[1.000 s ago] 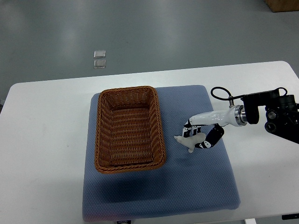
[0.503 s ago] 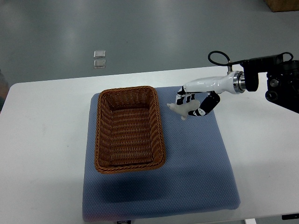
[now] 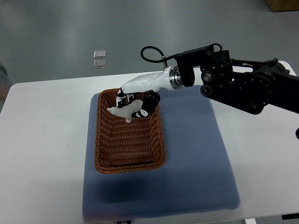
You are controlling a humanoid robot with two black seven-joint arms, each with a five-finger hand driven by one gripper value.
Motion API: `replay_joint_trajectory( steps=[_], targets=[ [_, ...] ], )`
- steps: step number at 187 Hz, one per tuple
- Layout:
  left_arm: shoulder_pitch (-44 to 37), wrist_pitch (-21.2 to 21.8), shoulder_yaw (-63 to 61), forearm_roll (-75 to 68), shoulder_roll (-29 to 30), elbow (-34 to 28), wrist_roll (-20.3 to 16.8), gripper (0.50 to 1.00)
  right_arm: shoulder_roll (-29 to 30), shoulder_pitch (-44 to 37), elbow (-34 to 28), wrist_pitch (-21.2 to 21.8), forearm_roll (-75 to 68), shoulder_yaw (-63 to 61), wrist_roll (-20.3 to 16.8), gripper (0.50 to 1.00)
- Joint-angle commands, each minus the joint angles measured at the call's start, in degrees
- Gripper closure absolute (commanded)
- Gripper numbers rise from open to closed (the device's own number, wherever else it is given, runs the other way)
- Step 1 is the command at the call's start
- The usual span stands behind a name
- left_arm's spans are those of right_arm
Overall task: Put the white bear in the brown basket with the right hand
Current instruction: 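Lift the polar bear and carry it over the brown wicker basket, then lower the bear into the basket and open the right hand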
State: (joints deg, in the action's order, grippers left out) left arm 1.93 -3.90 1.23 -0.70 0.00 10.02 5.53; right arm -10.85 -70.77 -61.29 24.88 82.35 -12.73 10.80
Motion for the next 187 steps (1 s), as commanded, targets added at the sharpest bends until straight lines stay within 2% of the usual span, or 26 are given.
replay_joint_trajectory(
  steps=[1, 38, 129, 145, 159, 164, 187],
  targets=[
    [0.0, -0.1, 0.0, 0.0, 0.0, 0.0, 0.0, 0.500, 2.1, 1.4, 2.0, -0.1, 0.0, 2.0, 0.0, 1.000],
    [0.0, 0.0, 0.0, 0.0, 0.0, 0.0, 0.0, 0.500, 5.8, 4.2, 5.0, -0.4, 2.7, 2.4, -0.1, 1.000],
    [0.0, 0.0, 0.0, 0.0, 0.0, 0.0, 0.0, 0.500, 8.3, 5.7, 8.0, -0.7, 5.6, 2.5, -0.1, 0.998],
    [0.0, 0.0, 0.0, 0.0, 0.0, 0.0, 0.0, 0.500, 8.2, 5.7, 8.0, -0.7, 5.7, 2.5, -0.1, 0.946],
    [0.0, 0.0, 0.0, 0.0, 0.0, 0.0, 0.0, 0.500, 8.2, 5.8, 8.0, -0.7, 5.7, 2.5, -0.1, 0.875],
    [0.0, 0.0, 0.0, 0.0, 0.0, 0.0, 0.0, 0.500, 8.2, 5.8, 8.0, -0.7, 5.7, 2.5, -0.1, 0.828],
    [0.0, -0.1, 0.0, 0.0, 0.0, 0.0, 0.0, 0.500, 8.2, 6.0, 8.0, -0.6, 5.6, 2.4, 0.0, 0.738]
  ],
)
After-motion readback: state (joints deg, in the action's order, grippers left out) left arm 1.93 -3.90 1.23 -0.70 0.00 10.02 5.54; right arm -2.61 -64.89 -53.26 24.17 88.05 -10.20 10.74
